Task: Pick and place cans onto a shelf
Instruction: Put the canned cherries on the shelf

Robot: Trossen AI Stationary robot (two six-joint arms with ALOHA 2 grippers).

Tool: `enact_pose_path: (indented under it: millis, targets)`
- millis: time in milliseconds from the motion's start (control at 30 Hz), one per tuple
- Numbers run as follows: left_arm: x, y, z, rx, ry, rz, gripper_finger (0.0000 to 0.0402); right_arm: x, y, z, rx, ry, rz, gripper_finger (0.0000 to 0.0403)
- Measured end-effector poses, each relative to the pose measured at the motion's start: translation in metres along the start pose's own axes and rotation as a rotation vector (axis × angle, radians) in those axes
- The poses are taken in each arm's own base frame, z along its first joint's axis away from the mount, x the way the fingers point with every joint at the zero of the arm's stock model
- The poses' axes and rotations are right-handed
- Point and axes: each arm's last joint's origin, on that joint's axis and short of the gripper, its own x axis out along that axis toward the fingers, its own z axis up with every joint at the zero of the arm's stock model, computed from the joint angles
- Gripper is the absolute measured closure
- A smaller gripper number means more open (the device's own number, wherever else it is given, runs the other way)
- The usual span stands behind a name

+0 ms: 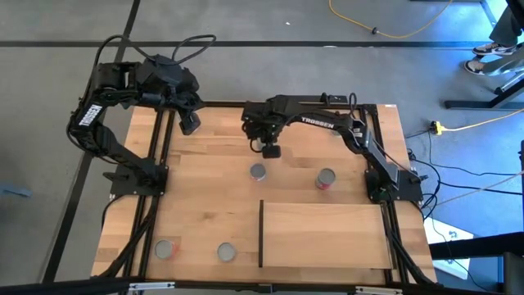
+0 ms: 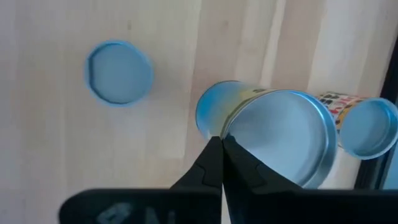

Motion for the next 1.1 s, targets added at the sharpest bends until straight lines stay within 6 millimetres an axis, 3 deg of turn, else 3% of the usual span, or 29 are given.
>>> enact_pose_path:
  millis: [267, 500, 833, 1100]
  targets:
    - [0.000, 0.000, 0.000, 0.000, 0.000, 0.000, 0.0368, -0.032, 0.021, -0.004, -0.002, 0.023, -0.006, 0.0402]
    - [0.000, 0.000, 0.000, 0.000, 0.000, 0.000, 0.0368, -0.062, 0.052, -0.009, 0.014, 0.008, 0.006, 0.0403]
    - [0.000, 0.000, 0.000, 0.028, 0.000, 0.000, 0.0368, -0.125, 0.094, -0.026, 0.082, -0.114, -0.013, 0.0403]
    - [0.002, -0.001, 0.001, 0.023, 0.006, 0.000, 0.0368, -0.173, 0.146, -0.046, 0.017, -0.240, 0.081, 0.0403]
